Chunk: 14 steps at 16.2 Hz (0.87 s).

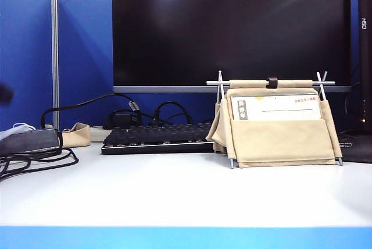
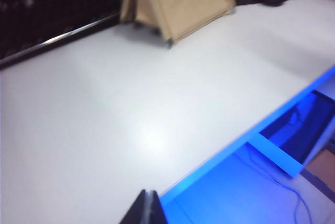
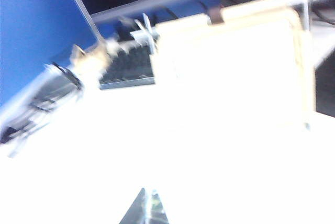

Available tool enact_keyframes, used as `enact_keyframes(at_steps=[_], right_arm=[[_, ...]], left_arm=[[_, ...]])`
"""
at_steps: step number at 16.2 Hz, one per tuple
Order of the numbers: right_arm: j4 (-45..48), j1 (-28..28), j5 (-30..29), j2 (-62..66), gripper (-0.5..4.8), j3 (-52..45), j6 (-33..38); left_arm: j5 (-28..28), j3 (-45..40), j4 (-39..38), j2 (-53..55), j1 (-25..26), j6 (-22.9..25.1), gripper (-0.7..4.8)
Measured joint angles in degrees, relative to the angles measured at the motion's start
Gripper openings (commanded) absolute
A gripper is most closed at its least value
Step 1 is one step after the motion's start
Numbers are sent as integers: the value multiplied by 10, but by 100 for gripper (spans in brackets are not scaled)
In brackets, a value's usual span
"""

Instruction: Turn one page of the calendar.

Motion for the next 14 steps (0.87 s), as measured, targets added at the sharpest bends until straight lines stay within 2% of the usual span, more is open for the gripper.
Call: enact_keyframes(at_steps=[3, 6, 14], right_arm=[[26, 7, 54, -12, -2, -31, -14], [25, 6, 57, -12, -2, -86, -18], [41, 6, 66, -12, -1, -90, -19]], left_arm=[[-10, -12, 2, 0, -1, -5, -1], [-11, -12, 2, 0, -1, -7, -1], [-11, -12, 1, 0, -1, -7, -1]])
